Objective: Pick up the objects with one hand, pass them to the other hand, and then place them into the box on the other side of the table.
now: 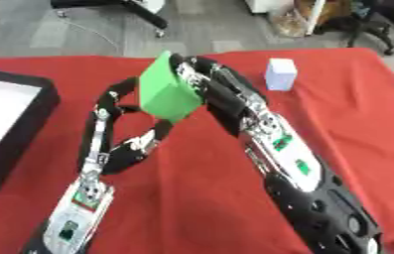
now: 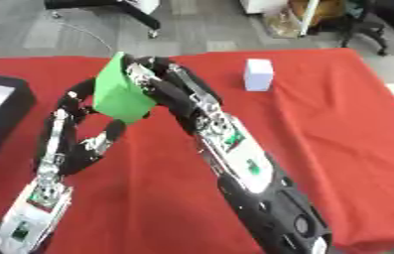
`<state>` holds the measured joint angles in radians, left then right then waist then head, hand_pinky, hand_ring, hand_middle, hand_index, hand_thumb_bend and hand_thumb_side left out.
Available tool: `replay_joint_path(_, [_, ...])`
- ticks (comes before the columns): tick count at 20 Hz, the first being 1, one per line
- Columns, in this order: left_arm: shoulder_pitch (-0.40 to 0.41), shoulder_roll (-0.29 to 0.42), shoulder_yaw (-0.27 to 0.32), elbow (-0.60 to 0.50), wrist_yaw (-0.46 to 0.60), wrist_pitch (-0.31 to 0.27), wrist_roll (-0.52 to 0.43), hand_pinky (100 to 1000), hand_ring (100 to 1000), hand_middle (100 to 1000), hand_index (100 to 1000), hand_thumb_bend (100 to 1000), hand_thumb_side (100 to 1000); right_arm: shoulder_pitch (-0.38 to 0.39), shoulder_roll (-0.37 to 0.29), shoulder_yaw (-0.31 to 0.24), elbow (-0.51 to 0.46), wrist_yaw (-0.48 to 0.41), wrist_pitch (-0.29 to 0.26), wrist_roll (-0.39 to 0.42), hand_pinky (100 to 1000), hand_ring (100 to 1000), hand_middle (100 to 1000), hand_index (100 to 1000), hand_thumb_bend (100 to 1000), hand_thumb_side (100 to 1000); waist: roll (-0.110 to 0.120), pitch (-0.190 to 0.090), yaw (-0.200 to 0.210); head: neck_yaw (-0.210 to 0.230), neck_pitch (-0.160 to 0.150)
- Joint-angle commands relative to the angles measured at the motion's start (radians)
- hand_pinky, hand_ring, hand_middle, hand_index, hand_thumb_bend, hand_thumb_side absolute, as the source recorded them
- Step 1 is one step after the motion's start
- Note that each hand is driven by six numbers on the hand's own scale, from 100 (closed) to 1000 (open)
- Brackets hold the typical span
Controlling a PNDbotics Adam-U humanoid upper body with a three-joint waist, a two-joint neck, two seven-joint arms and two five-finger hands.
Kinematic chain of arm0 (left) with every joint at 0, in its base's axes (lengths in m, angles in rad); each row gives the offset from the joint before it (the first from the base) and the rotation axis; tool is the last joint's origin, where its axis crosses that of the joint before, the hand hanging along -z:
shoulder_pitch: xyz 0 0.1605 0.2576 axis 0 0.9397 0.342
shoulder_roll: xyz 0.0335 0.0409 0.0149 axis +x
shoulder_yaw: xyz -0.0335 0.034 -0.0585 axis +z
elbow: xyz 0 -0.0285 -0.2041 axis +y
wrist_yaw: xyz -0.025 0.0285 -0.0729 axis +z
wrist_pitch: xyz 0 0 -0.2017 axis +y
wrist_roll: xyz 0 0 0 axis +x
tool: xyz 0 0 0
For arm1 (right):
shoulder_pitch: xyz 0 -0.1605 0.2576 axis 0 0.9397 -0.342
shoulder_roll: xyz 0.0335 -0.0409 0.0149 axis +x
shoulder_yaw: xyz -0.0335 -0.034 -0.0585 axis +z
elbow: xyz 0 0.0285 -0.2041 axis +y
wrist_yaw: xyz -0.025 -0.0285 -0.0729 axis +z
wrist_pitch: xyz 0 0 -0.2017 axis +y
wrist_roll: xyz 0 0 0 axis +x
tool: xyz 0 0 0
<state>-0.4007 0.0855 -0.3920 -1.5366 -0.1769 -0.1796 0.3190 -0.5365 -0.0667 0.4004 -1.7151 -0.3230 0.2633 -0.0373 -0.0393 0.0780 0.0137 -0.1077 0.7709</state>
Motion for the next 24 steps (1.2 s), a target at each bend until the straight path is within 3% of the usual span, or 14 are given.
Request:
replay_joint_path(1, [-0.032,-0.008,-0.008,-0.014,0.031,-0.020,-0.029,703,885,800,860,748,589,-0.019,0.003,0.007,-0.037,-0.012,0.003,0.015,280,410,377,480,100,440,-0.015,-0.019,-0.003,-0.002,-0.011])
replay_joint_path(8, [-0.065,-0.011,-0.021,-0.047,0.091,-0.043,-0.094,703,871,776,833,703,570,-0.022,0.007,0.020,-0.055,-0.028,0.019,0.032,280,410,377,481,100,438,-0.018,-0.015,-0.012,-0.004,-0.017])
replay_joint_path(13, [-0.072,-0.014,-0.021,-0.065,0.114,-0.046,-0.084,691,825,699,756,485,466,-0.020,0.008,0.024,-0.058,-0.032,0.025,0.042,279,410,378,481,100,434,-0.017,-0.014,-0.017,-0.008,-0.016])
replay_joint_path(16, [-0.071,-0.015,-0.020,-0.072,0.121,-0.050,-0.052,666,753,588,662,345,426,-0.018,0.008,0.024,-0.055,-0.031,0.026,0.048,287,418,391,495,100,438,-0.017,-0.014,-0.019,-0.009,-0.017])
replay_joint_path(19, [-0.067,-0.014,-0.019,-0.084,0.131,-0.053,0.003,651,709,534,612,319,424,-0.014,0.009,0.022,-0.049,-0.033,0.025,0.049,331,457,438,541,100,544,-0.017,-0.013,-0.019,-0.010,-0.017])
replay_joint_path(24, [-0.057,-0.016,-0.018,-0.103,0.158,-0.055,0.057,647,696,518,597,331,429,-0.010,0.012,0.021,-0.040,-0.052,0.011,0.059,443,538,562,665,100,719,-0.017,-0.013,-0.019,-0.013,-0.017])
